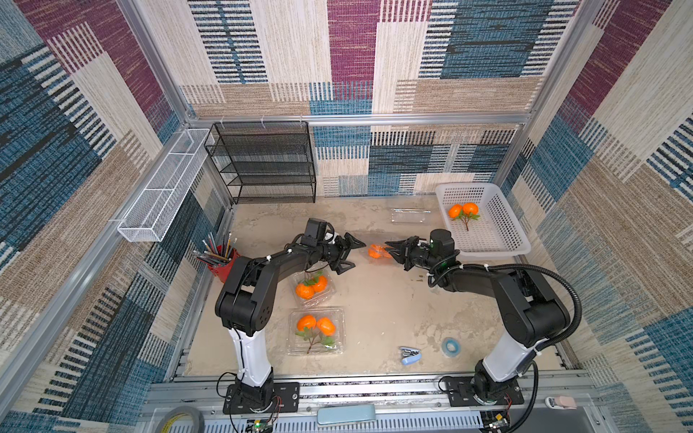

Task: Take oranges out of containers
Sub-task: Open the packing box at the center of the board.

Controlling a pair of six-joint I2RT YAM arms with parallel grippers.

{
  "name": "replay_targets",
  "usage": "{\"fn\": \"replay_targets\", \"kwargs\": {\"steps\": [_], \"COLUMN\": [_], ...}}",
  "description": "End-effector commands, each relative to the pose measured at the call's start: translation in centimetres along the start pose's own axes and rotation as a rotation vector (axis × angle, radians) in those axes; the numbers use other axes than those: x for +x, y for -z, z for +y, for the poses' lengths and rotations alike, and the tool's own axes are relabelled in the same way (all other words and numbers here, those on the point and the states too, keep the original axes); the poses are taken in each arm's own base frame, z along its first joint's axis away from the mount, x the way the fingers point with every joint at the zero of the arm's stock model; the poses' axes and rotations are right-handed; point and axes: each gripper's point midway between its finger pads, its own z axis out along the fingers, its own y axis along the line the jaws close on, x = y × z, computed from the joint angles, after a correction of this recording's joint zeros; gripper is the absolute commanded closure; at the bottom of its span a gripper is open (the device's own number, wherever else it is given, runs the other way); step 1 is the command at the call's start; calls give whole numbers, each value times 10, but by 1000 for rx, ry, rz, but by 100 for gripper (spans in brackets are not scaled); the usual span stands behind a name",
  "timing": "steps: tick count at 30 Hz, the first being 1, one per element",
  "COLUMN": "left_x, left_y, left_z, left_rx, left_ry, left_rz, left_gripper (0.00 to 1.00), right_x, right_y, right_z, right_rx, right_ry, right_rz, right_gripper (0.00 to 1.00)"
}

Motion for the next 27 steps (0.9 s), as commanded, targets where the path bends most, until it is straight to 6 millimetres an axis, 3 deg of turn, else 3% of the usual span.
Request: {"fn": "replay_targets", "kwargs": {"steps": [1, 27], "left_x": [-4, -3], "left_y": [-1, -10], "left_z": [-4, -7], "left_rx": [10, 9], "left_ry": [-12, -9], "left_rz": [-11, 2], "left_gripper": [9, 9], "right_x": [5, 15], "right_y": [0, -9], "right_z": [8, -6], "right_rx": [-15, 27], "right_ry": [21, 45], "right_rz": [16, 47], "right_gripper": [77, 79]}}
